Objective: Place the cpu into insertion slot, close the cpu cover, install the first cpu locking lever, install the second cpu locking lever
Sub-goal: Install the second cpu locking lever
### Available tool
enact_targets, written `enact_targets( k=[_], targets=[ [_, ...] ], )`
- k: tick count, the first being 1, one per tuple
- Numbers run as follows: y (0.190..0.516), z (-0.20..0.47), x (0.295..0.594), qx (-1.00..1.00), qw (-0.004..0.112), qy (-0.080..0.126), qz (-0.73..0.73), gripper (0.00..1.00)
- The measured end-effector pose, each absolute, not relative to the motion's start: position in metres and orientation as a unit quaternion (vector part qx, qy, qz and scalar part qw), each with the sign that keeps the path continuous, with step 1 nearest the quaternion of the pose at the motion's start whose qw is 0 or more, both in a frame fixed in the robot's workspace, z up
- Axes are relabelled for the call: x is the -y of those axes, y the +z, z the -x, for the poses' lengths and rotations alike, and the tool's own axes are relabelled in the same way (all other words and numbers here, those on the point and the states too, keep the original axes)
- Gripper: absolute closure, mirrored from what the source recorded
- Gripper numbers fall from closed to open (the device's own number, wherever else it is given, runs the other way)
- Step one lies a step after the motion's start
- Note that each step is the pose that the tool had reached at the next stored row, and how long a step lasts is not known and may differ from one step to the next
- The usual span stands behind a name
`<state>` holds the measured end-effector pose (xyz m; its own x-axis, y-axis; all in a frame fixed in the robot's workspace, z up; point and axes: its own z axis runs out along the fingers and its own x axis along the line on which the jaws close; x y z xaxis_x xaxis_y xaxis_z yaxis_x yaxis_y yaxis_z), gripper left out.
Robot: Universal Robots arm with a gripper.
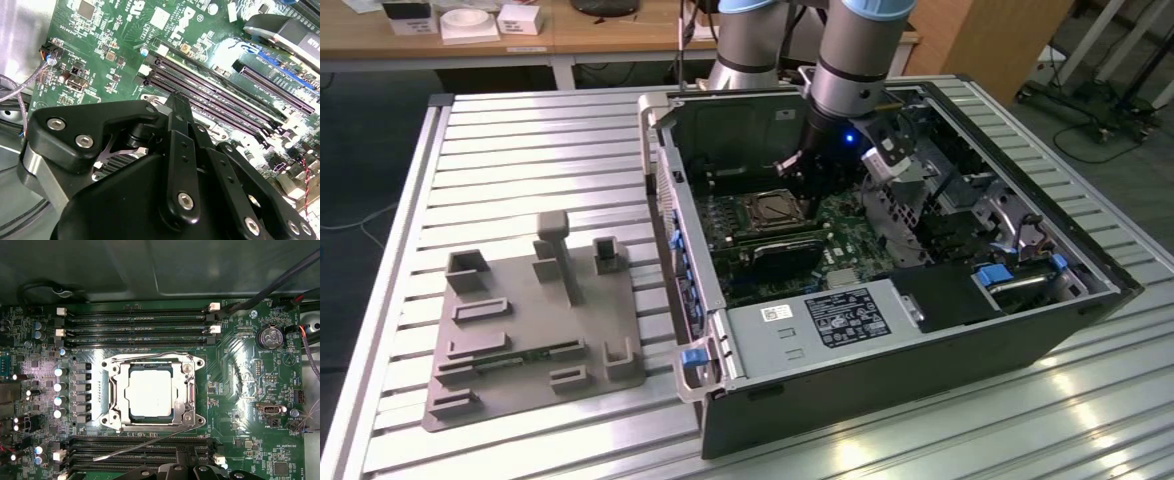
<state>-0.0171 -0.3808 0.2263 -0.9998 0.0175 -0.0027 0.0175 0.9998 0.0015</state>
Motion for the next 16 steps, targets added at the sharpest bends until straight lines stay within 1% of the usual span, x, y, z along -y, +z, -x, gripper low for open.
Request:
enact_targets(
  k=[16],
  targets=[
    [0.2251,0.0209,0.3810,-1.000,0.001,0.001,-0.007,0.90]
  ],
)
